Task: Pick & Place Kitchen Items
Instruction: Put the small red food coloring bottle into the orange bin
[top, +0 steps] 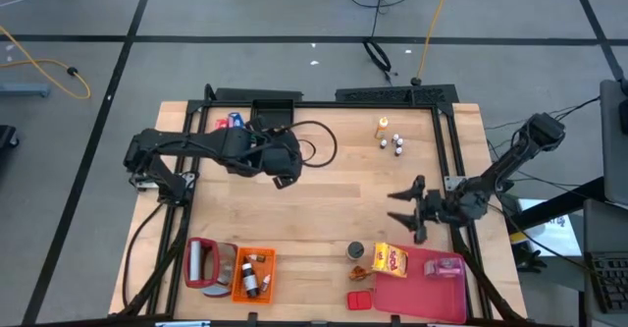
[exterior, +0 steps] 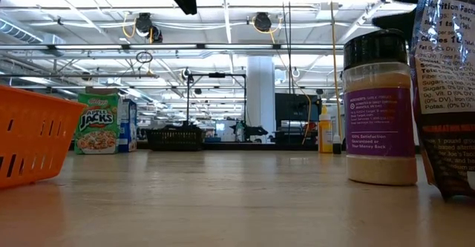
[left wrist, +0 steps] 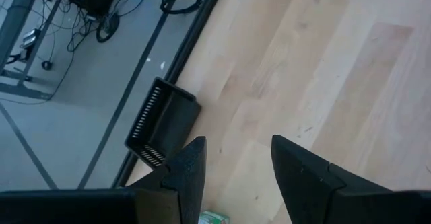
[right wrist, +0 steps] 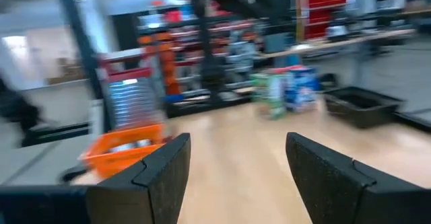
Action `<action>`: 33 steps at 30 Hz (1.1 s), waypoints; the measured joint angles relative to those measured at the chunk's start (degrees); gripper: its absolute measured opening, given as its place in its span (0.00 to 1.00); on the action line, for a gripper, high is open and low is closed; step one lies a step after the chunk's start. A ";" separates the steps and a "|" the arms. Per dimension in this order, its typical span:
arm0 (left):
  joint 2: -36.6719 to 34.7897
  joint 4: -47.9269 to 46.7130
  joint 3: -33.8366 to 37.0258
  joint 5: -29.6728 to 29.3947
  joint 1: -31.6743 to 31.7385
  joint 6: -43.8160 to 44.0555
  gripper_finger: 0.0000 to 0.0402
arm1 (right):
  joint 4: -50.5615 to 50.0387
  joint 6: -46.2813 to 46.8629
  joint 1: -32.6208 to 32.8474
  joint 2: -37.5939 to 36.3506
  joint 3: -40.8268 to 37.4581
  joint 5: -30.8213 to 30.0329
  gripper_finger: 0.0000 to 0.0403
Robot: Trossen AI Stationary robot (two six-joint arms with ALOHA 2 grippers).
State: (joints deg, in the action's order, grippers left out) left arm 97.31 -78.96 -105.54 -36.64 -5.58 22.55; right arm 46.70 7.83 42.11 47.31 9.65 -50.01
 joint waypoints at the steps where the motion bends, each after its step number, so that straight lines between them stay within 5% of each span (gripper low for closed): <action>1: -0.01 0.01 0.00 0.00 0.00 -0.06 0.42 | -0.87 0.07 -1.21 -0.48 0.00 -1.05 0.58; 12: -0.01 0.72 0.00 0.25 0.00 -0.21 0.42 | -13.00 1.20 -20.42 -2.97 0.00 -2.66 0.58; 20: -0.01 1.27 0.00 0.33 0.00 -1.25 0.42 | -26.82 11.55 -33.52 -2.95 0.00 -2.15 0.58; 33: -0.01 3.65 0.00 0.32 0.00 -3.34 0.42 | -39.22 21.44 -47.18 -1.55 0.00 8.37 0.54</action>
State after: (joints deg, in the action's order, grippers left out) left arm 97.30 -75.31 -105.54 -36.32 -5.58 19.21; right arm 7.49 29.28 -5.07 45.76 9.65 -41.64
